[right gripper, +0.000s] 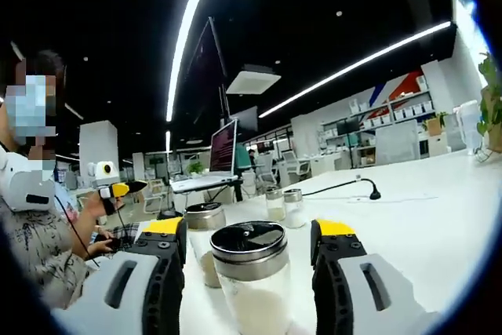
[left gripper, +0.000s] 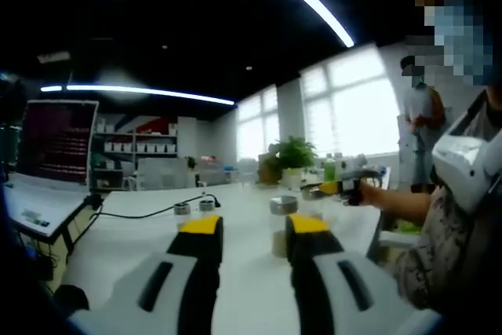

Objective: Rotate the seasoning bottle until the label or dispensing opening points toward the visible target arrow and the bottle remains upright within the marked orientation range

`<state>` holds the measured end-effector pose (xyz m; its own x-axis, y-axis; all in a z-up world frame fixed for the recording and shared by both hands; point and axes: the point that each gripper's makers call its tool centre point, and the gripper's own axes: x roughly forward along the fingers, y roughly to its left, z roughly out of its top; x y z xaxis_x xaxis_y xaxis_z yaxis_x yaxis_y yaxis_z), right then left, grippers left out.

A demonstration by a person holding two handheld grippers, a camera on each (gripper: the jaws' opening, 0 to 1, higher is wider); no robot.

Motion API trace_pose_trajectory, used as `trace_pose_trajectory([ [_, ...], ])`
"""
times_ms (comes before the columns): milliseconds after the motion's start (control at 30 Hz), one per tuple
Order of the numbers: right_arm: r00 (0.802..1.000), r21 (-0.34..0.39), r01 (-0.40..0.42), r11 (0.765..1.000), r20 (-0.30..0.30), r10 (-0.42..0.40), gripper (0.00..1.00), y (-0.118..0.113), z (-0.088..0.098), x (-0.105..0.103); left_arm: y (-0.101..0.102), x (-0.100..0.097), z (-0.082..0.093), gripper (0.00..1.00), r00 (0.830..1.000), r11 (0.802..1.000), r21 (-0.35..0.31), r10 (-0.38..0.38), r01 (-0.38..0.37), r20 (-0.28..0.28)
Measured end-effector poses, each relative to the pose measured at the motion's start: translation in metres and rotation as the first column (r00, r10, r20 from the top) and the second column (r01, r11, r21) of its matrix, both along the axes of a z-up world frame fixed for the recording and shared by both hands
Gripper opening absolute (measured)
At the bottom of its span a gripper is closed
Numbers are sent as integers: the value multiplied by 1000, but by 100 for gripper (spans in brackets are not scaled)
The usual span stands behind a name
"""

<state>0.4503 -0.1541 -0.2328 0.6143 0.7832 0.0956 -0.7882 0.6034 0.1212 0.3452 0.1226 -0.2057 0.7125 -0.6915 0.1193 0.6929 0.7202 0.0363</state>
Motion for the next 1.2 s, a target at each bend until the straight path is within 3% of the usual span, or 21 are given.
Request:
trace_pose_trajectory([
  [133,987,-50,159,986,1,-160,55,-2,-2,7,1,1,-2,34,1000,1000,5,2,-2,-4],
  [200,981,-48,188,981,-33,-190,47,-2,-5,8,4,2,-3,34,1000,1000,2,2,-2,-4],
  [333,981,-39,191,981,-35,-192,44,-2,-4,8,10,0,-1,34,1000,1000,0,6,-6,0],
  [767,995,-42,91,995,-35,-93,39,0,-4,5,5,-1,0,33,1000,1000,-3,10,-10,3],
  [1200,995,29,-82,996,-56,84,40,2,-4,2,7,-2,4,33,1000,1000,-14,20,-20,7],
])
